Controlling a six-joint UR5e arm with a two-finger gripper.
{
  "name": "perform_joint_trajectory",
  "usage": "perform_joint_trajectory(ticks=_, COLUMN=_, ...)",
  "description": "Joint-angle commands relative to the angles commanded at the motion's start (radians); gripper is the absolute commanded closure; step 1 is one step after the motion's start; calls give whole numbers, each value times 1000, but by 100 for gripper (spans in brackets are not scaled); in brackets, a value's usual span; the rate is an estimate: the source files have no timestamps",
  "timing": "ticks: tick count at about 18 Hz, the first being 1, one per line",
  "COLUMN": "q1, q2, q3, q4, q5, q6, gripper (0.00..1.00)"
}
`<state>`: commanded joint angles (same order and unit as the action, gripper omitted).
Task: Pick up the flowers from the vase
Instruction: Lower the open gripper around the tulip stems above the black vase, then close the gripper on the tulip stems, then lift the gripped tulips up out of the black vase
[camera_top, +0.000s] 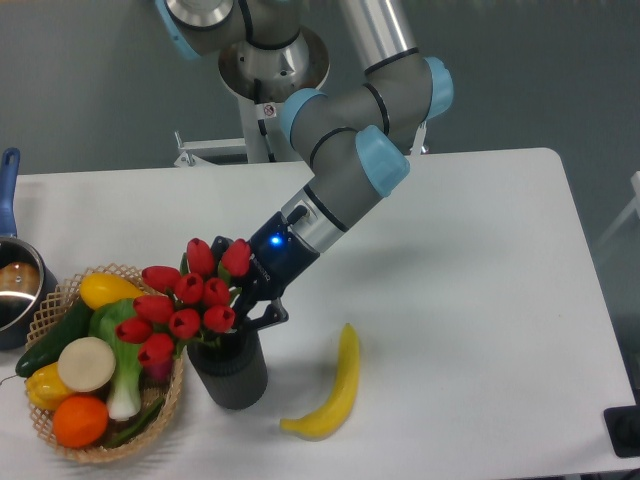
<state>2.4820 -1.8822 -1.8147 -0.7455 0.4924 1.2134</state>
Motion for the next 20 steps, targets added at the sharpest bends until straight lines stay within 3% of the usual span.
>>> perform_joint_trajectory(ticks=6, q1=17, q2=44, q3=74, q4=0, q5=-40, q6=-176, gripper=58)
perform_joint_trajectory(ticks=16, q1=23, q2=89, q3=135, q4=-2, q5=-66, q6=-308, gripper=58)
perform_joint_trajectory(ticks=20, q1=44, q2=115, q3=184, q4=-6, q5=-60, q6=-422, gripper=58)
